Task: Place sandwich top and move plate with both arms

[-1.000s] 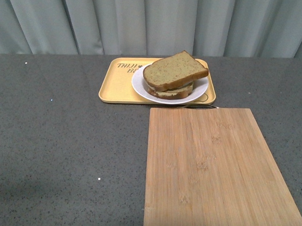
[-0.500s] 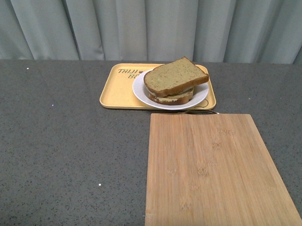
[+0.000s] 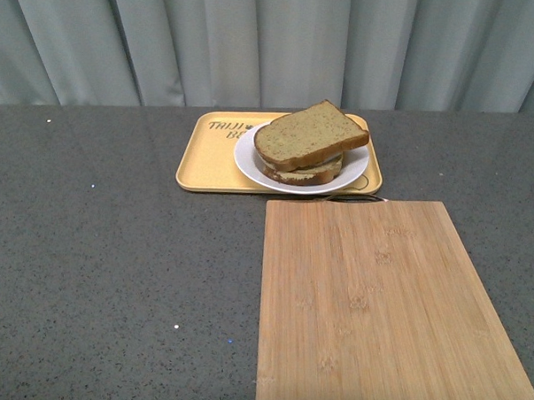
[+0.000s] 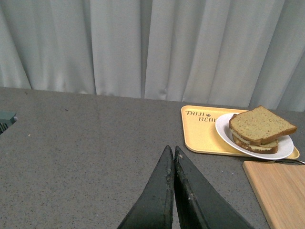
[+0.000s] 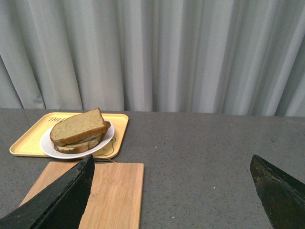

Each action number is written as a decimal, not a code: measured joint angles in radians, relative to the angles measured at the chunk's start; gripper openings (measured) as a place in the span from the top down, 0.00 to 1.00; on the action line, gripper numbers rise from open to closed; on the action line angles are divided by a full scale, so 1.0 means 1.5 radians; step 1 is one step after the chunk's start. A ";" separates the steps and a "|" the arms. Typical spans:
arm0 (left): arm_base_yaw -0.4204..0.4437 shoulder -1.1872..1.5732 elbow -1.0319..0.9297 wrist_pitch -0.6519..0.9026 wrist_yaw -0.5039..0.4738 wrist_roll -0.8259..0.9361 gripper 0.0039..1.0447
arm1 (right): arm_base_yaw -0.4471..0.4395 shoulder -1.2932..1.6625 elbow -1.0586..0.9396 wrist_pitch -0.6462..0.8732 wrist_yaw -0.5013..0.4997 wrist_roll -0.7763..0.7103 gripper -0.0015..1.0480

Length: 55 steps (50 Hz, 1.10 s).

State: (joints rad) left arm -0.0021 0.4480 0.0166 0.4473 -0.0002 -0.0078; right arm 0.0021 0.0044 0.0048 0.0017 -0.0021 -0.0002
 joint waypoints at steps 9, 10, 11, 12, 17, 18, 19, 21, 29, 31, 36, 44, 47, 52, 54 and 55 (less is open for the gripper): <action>0.000 -0.051 0.000 -0.050 0.000 0.000 0.97 | 0.000 0.000 0.000 0.000 0.000 0.000 0.09; 0.000 -0.057 0.000 -0.055 0.000 0.000 0.97 | 0.000 0.000 0.000 0.000 0.000 0.000 0.09; 0.000 -0.063 0.000 -0.061 0.000 0.000 0.97 | 0.000 0.000 0.000 0.000 0.000 0.000 0.09; 0.000 -0.069 0.000 -0.066 0.000 0.000 0.97 | 0.000 0.000 0.000 0.000 0.000 0.000 0.09; 0.000 -0.093 0.000 -0.090 0.000 0.000 0.97 | 0.000 0.000 0.000 0.000 0.000 0.000 0.09; 0.000 -0.095 0.000 -0.092 0.000 0.000 0.97 | 0.000 0.000 0.000 0.000 0.000 0.000 0.09; 0.000 -0.100 0.000 -0.097 0.000 0.000 0.97 | 0.000 0.000 0.000 0.000 0.000 0.000 0.09; 0.000 -0.110 0.000 -0.107 0.000 0.000 0.97 | 0.000 0.000 0.000 0.000 0.000 0.000 0.09; 0.000 -0.140 0.000 -0.136 0.000 0.000 0.97 | 0.000 0.000 0.000 0.000 0.000 0.000 0.09; 0.000 -0.147 0.000 -0.144 0.000 0.000 0.97 | 0.000 0.000 0.000 0.000 0.000 0.000 0.09; 0.000 -0.169 0.000 -0.166 0.000 0.000 0.97 | 0.000 0.000 0.000 0.000 0.000 0.000 0.09; 0.000 -0.271 0.000 -0.288 0.000 0.000 0.97 | 0.000 0.000 0.000 0.000 0.000 0.000 0.09; 0.000 -0.292 0.000 -0.294 0.000 0.000 0.97 | 0.000 0.000 0.000 0.000 0.000 0.000 0.09; 0.000 -0.295 0.000 -0.297 0.000 0.000 0.90 | 0.000 0.000 0.000 0.000 0.000 0.000 0.09; 0.000 -0.295 0.000 -0.297 0.000 0.000 0.82 | 0.000 0.000 0.000 0.000 0.000 0.000 0.09; 0.000 -0.295 0.000 -0.297 0.000 0.000 0.77 | 0.000 0.000 0.000 0.000 0.000 0.000 0.09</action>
State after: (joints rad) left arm -0.0021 0.0059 0.0170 0.0025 0.0002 -0.0078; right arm 0.0021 0.0044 0.0048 0.0017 -0.0021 -0.0006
